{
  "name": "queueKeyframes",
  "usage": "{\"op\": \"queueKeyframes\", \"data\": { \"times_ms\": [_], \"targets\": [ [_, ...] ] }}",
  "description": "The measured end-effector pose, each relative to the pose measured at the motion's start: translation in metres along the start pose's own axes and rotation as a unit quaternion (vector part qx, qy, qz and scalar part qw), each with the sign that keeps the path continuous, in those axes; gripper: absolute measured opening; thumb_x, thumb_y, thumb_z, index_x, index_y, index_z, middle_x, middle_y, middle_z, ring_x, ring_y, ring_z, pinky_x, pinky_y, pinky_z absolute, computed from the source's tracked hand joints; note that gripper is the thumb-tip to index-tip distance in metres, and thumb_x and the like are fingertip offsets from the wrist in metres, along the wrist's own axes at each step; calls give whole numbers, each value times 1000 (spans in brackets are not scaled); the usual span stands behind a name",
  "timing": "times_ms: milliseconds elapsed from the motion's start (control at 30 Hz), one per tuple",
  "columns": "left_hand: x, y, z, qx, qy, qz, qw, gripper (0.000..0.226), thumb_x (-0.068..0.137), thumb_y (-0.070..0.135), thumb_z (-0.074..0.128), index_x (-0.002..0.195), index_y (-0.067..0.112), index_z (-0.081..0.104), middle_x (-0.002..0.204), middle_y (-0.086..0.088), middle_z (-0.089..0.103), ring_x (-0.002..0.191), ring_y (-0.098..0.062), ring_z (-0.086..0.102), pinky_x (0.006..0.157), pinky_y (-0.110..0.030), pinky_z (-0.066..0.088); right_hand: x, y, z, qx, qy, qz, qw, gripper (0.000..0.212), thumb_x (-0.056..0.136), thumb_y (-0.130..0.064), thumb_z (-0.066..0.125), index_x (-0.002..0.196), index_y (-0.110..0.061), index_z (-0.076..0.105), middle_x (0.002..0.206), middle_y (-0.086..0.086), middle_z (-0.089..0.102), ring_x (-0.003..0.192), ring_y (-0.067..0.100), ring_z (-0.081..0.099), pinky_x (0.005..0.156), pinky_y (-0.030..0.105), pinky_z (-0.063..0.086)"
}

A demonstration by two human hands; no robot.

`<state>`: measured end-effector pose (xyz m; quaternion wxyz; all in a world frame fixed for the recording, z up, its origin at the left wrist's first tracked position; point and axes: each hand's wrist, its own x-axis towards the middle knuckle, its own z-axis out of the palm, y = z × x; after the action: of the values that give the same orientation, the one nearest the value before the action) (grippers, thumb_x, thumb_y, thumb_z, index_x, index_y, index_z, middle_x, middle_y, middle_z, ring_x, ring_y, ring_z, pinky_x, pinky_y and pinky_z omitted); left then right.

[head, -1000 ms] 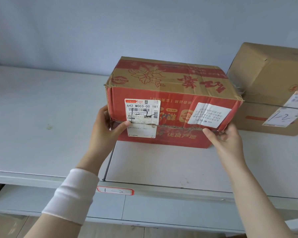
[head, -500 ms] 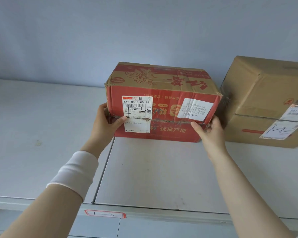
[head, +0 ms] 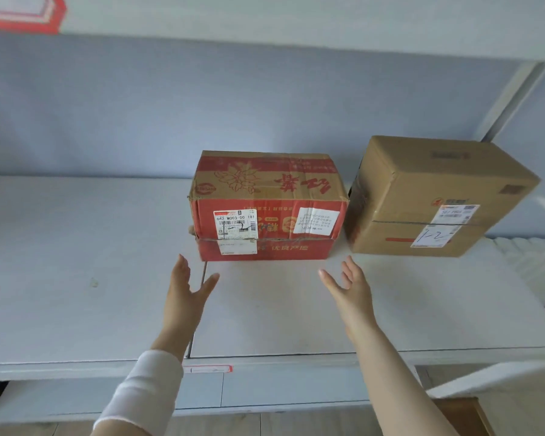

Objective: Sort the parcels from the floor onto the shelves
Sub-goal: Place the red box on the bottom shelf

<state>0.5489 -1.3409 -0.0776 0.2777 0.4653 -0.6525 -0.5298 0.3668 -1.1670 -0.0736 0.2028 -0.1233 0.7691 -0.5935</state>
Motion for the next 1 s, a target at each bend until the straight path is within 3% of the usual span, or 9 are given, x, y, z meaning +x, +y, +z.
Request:
{"op": "queueKeyframes", "data": {
  "times_ms": [200,300,400,500,633,833,1000],
  "targets": [
    [-58,-15,5,19,-24,16,999,63,87,19,64,142,15,34,147,1,38,135,-11,38,104,-19,28,-61,12,-11,-24,1,-13,1000,61,85,-18,67,139,-11,39,146,4,41,135,16,37,104,24,33],
    [-92,-18,10,36,-43,21,998,57,88,22,62,140,21,38,141,12,41,115,8,51,95,-9,34,-91,26,-18,-47,-2,-20,999,57,85,-19,67,136,-13,43,141,-1,45,130,9,40,103,22,33],
    [-126,-25,14,58,-43,22,997,49,89,21,61,135,23,43,136,14,46,125,-10,44,97,-19,33,-121,45,-30,-94,-14,-22,995,54,85,-23,67,134,-20,46,132,-11,46,119,2,41,104,23,34],
    [-158,-39,19,76,-26,19,997,44,90,19,60,132,23,47,126,17,49,120,-14,46,95,-21,34,-148,66,-49,-128,-34,-12,991,50,87,-23,65,133,-21,46,124,-18,43,121,3,40,107,25,34],
    [-207,-69,37,121,-69,-38,989,44,90,23,60,132,23,47,136,6,49,129,-15,43,96,-22,33,-175,99,-88,-176,-74,-4,982,49,87,-22,65,133,-18,47,134,-9,46,129,9,41,106,21,32],
    [-297,-101,94,198,-102,-86,971,41,90,25,60,129,20,50,134,4,52,122,-16,49,88,-17,32,-199,151,-171,-232,-145,12,962,52,87,-26,64,135,-16,46,140,-2,46,131,11,40,105,18,28],
    [-357,-108,151,262,-205,-109,937,44,92,31,55,134,22,45,140,3,45,113,-20,55,89,-24,40,-221,188,-243,-301,-186,61,933,52,89,-29,61,136,-16,44,143,-1,43,133,15,38,102,19,28]
  ]
}}
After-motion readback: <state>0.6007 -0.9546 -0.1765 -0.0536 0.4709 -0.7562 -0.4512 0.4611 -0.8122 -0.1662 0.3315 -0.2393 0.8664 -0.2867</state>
